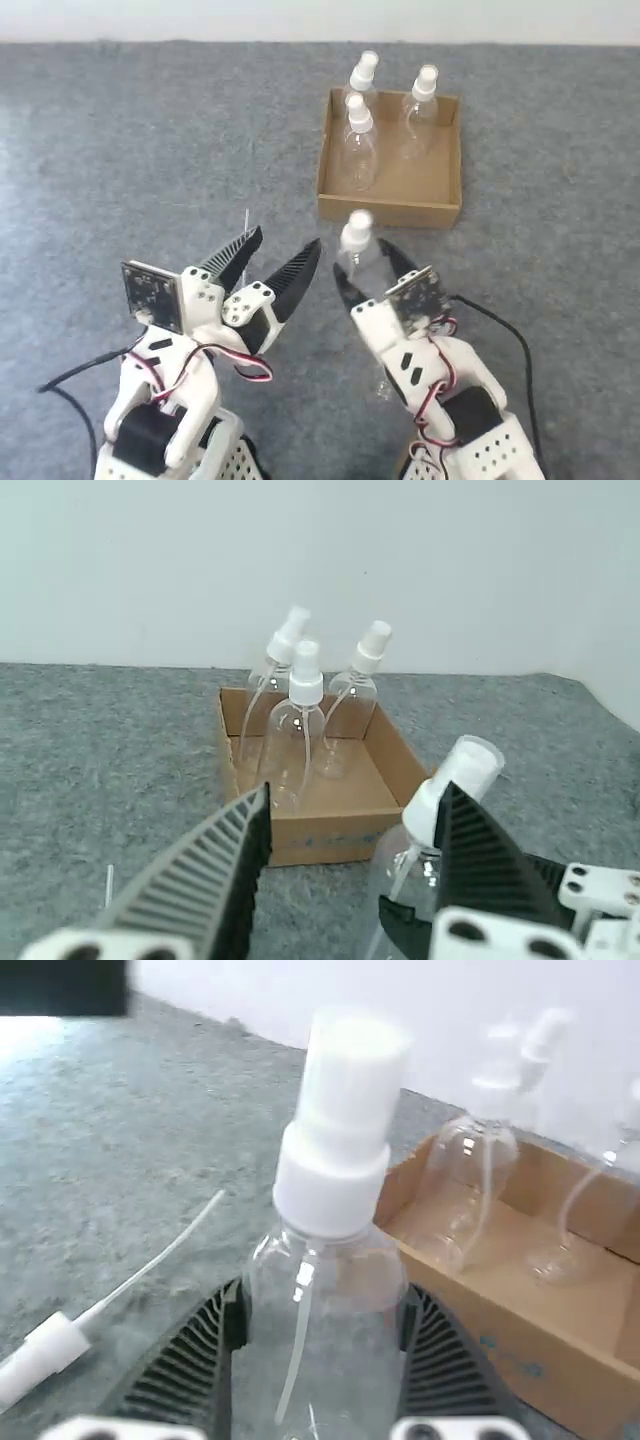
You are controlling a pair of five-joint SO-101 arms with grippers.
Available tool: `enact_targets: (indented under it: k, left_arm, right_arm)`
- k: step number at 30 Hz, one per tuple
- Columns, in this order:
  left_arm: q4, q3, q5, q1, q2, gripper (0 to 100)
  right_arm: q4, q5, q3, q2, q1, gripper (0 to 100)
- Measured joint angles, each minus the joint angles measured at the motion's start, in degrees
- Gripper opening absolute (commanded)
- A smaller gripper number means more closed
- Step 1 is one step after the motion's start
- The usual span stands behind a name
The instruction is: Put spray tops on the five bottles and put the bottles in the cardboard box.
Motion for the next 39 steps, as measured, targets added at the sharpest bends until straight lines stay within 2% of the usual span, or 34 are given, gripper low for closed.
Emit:
enact_targets:
  k: [5,12,19,28,35,39]
  left_arm:
    - [0.00,0.00,0.00,0.09,0.00,25]
    - [0.00,0.00,0.00,0.09,0.00,25]
    - [-5.01,4.13,-1.05,0.18,0.00,25]
    - [-6.68,9.05,-8.79,11.78,0.00,25]
    - [-13.89,14.33,-9.14,12.66,0.00,25]
    - [-18.73,17.14,-9.14,12.31,0.00,25]
  right_arm:
    - [0.00,-4.84,-3.52,0.00,5.10,6.1]
    - [0.00,-7.03,-6.86,0.00,5.98,6.1]
    - [-2.64,-7.12,-10.11,0.00,6.07,6.1]
    - [-6.51,-7.12,-10.73,0.00,5.98,6.1]
    - [-4.92,-7.38,-14.77,-0.09,5.98,6.1]
    - [-3.69,-11.52,-15.03,-0.09,5.89,6.1]
